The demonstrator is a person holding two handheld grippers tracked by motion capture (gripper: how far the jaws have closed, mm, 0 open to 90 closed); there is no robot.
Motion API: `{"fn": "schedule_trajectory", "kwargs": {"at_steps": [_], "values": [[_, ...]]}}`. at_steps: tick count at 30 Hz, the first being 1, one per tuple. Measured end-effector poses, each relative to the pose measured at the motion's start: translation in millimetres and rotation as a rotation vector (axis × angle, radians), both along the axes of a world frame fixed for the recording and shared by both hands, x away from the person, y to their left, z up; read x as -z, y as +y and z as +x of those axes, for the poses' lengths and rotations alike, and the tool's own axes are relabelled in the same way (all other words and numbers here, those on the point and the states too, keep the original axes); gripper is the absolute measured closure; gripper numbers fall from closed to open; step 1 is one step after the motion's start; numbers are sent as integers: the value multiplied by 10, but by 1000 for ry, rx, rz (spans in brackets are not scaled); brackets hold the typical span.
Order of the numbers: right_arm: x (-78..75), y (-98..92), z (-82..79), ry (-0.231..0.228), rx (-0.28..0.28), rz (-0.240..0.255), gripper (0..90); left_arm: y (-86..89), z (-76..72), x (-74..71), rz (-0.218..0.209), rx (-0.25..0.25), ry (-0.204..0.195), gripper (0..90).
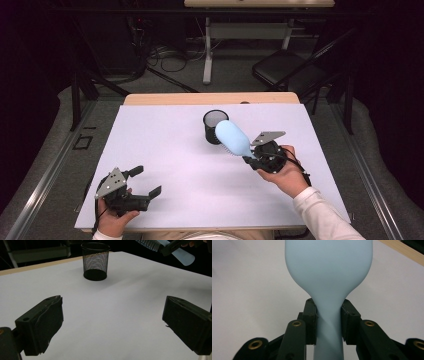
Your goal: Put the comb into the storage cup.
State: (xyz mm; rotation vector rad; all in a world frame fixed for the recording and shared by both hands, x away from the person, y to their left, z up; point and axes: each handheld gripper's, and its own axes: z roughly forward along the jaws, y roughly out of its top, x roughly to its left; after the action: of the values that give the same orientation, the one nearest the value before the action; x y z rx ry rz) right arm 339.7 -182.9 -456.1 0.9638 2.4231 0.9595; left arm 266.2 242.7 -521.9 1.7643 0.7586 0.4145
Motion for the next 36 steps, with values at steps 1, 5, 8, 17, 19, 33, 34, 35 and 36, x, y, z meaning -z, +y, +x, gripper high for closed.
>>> {"fn": "schedule_trajectory", "kwargs": {"at_steps": [1,5,8,17,19,33,34,35,36], "values": [[-6,10,3,-1,-3,-1,697,2,1,0,-2,-4,0,34],[-23,50,23,-15,-13,1,696,8,8,4,-5,-14,2,34],[-26,74,30,-33,-19,5,696,13,3,1,-6,-16,2,34],[-32,180,51,-82,-42,28,697,59,65,-3,-16,-38,43,34],[-30,193,59,-83,-42,38,697,74,83,-8,-25,-45,55,34],[-61,237,109,-111,-45,93,697,121,166,-90,-42,-87,101,34],[-67,236,110,-112,-40,98,696,122,172,-97,-38,-86,100,34],[-74,233,116,-116,-41,103,697,118,175,-100,-40,-86,104,34],[-82,231,119,-118,-37,108,697,115,182,-99,-40,-83,105,34]]}}
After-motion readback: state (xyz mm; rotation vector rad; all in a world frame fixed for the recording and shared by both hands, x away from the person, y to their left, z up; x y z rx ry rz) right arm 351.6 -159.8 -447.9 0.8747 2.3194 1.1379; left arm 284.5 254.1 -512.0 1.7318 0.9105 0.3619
